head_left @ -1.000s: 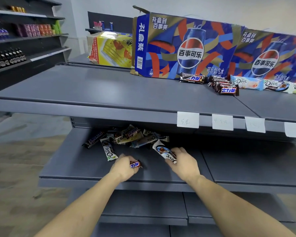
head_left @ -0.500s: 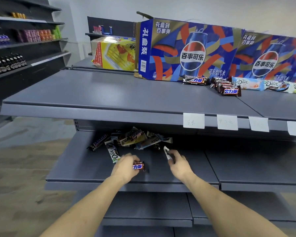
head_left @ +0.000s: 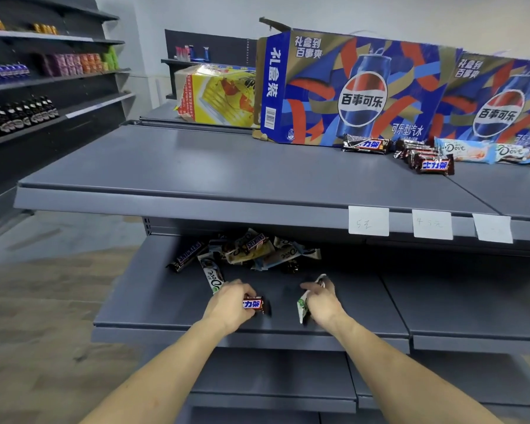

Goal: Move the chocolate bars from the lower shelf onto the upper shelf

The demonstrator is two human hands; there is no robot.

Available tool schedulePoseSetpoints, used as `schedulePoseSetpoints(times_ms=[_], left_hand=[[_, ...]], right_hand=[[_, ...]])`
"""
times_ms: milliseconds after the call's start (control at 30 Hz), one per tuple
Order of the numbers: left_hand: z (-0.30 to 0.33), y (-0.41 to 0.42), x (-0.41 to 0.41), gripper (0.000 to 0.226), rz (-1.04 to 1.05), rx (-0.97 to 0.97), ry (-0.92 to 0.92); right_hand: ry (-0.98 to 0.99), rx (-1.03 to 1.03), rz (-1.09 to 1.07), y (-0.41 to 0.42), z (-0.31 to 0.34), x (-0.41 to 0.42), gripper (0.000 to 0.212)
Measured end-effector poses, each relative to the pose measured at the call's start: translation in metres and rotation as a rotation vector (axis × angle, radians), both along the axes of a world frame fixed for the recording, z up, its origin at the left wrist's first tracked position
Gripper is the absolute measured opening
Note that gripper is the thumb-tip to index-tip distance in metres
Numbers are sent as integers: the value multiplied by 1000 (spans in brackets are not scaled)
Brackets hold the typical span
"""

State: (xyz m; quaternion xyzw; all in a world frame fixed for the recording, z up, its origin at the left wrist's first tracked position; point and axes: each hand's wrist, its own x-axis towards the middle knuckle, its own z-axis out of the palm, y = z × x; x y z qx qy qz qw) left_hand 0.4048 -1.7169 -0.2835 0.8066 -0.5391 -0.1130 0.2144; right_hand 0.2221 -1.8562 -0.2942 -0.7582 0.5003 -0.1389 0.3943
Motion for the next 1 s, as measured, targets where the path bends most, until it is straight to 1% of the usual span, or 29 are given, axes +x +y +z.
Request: schedulePoseSetpoints(times_ms=[67, 100, 167, 200, 333, 433, 500, 567, 667, 733, 800, 900, 933, 1000], left_hand=[[-1, 0, 2, 33, 0, 7, -3], [-2, 0, 3, 33, 0, 11, -3], [-3, 0, 5, 34, 0, 18, 0], [-4, 0, 6, 34, 2, 24, 3], [-6, 0, 9, 34, 8, 41, -1], [-8, 0, 10, 32, 13, 54, -15], [-8, 0, 10, 31, 9, 57, -32], [-8, -2, 9, 31, 3, 60, -41], [-9, -3, 9, 32, -2, 68, -45], [-10, -3, 10, 33, -3, 68, -45], [-10, -4, 12, 32, -2, 69, -44], [-11, -4, 14, 32, 1, 73, -50], [-12, -4, 14, 32, 6, 77, -50], [-13, -5, 13, 33, 12, 84, -54]], right_hand=[[59, -91, 72, 0, -2, 2, 49], [97, -135, 97, -1, -6, 1, 49], [242, -210, 156, -3, -8, 0, 41], [286, -240, 145, -4, -9, 0, 36], [360, -349, 165, -4, -5, 2, 20], [414, -473, 232, -4, -2, 3, 27], [455, -503, 267, -4, 1, 5, 32], [503, -489, 264, -7, 8, 8, 32], [486, -443, 217, -14, 9, 10, 25], [488, -403, 226, -15, 1, 8, 25], [461, -356, 243, -17, -7, 5, 35], [445, -282, 289, -23, -5, 3, 59], [441, -250, 300, -24, -4, 3, 62], [436, -224, 310, -25, -3, 4, 59]])
